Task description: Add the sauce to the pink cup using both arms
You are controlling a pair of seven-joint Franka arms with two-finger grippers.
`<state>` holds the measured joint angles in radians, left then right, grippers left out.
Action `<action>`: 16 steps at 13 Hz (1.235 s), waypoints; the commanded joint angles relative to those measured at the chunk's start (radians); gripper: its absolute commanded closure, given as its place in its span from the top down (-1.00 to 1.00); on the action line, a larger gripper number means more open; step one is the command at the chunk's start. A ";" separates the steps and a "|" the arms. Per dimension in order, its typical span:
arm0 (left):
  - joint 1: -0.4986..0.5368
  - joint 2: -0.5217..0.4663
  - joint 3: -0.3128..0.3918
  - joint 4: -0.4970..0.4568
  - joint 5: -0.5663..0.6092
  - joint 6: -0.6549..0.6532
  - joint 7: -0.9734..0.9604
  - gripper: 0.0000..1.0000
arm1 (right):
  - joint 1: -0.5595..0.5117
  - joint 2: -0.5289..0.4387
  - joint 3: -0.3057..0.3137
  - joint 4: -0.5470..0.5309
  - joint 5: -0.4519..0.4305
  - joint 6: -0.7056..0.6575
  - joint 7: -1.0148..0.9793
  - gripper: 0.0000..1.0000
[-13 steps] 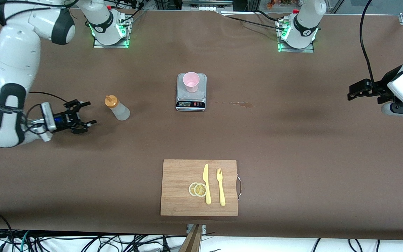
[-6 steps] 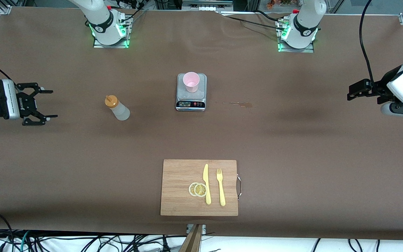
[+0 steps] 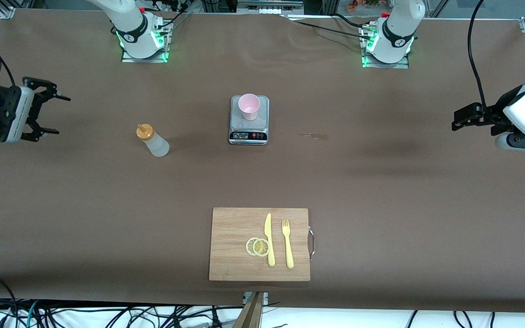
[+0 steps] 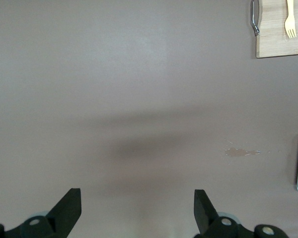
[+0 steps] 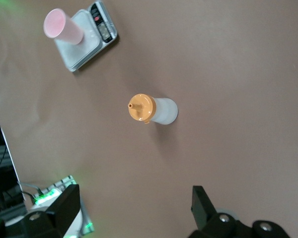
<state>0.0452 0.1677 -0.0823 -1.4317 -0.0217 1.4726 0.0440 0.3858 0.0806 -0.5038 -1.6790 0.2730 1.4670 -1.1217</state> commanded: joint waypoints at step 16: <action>-0.002 0.012 -0.002 0.030 -0.015 -0.018 0.007 1.00 | -0.149 -0.102 0.298 -0.004 -0.299 0.156 0.916 1.00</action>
<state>0.0442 0.1677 -0.0844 -1.4317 -0.0217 1.4726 0.0440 0.2583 -0.0050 -0.2623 -1.6977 0.0089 1.6483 -0.2522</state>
